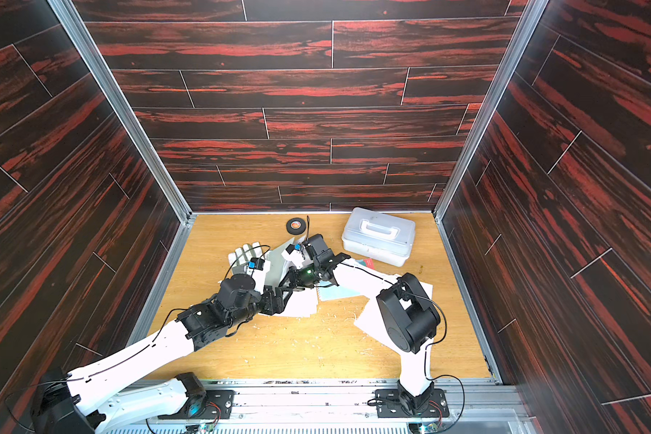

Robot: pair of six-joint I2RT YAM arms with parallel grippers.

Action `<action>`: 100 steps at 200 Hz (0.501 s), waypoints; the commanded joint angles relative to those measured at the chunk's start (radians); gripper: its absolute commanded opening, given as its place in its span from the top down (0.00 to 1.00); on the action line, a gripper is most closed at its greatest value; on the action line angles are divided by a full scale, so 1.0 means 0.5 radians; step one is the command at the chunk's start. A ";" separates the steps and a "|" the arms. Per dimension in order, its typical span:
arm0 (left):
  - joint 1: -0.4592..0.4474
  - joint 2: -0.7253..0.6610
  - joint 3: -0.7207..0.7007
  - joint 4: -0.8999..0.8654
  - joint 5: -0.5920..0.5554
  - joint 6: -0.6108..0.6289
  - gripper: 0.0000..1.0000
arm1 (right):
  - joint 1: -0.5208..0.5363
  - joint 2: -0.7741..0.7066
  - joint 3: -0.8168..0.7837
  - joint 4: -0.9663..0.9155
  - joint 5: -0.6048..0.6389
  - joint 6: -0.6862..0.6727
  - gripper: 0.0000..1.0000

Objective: Tear off pages from different notebooks
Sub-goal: Open the notebook at the center of the board.

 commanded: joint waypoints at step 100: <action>0.036 -1.175 -0.424 -0.363 -1.244 -0.487 0.14 | 0.315 0.651 1.152 -0.837 0.215 -0.341 0.97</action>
